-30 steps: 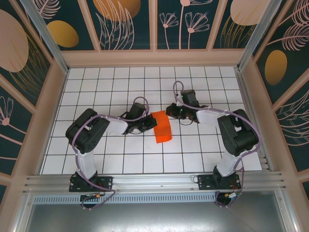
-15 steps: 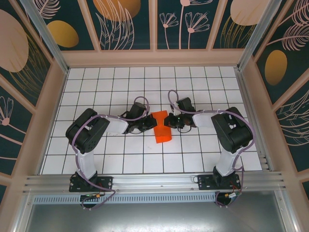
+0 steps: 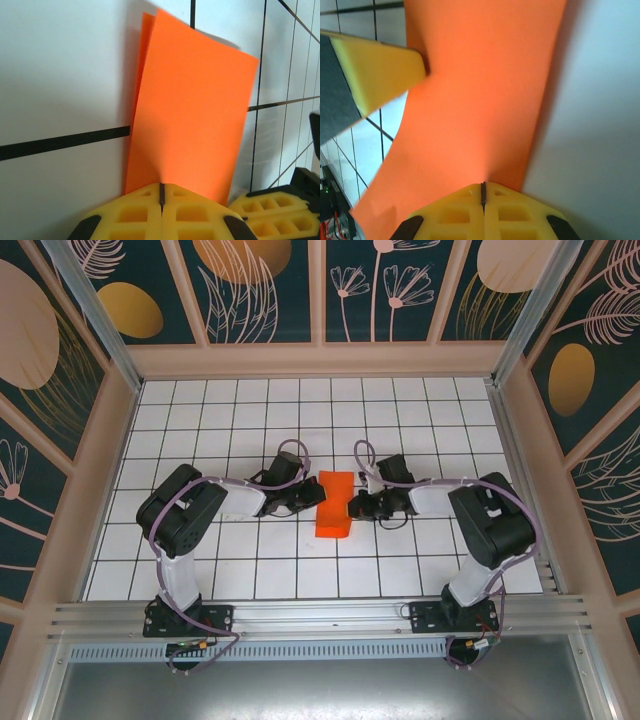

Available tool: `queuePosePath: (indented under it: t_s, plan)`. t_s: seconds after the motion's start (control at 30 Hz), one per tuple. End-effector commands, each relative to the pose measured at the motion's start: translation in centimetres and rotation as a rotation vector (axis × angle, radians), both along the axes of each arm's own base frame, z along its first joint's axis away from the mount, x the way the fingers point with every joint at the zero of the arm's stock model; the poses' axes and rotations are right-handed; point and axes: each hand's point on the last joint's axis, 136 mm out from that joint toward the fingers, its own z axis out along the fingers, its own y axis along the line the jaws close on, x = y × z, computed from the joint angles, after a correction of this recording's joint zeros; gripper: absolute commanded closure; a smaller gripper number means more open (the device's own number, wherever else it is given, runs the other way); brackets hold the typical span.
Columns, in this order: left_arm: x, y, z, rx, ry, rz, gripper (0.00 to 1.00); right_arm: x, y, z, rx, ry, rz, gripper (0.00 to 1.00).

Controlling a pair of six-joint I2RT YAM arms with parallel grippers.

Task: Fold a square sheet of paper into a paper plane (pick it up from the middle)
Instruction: Fold the square sheet of paper in half at the center of the table.

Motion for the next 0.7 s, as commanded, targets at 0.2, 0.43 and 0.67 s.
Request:
queuePosePath:
  t_s: [0.2,0.43,0.67]
  plan:
    - [-7.3,7.5,-11.0,0.394,0.297,0.002,1.0,1.5,1.6,3.9,0.083,-0.029,0.004,1.0]
    - [-7.5,7.5,-11.1,0.386,0.306,0.006,1.0,0.8,3.4,1.6,0.062,0.02,0.053,1.0]
    - [-7.6,7.7,-11.5,0.395,0.319,0.015,1.0,-1.3,2.7,-0.3,0.022,0.077,0.085,1.0]
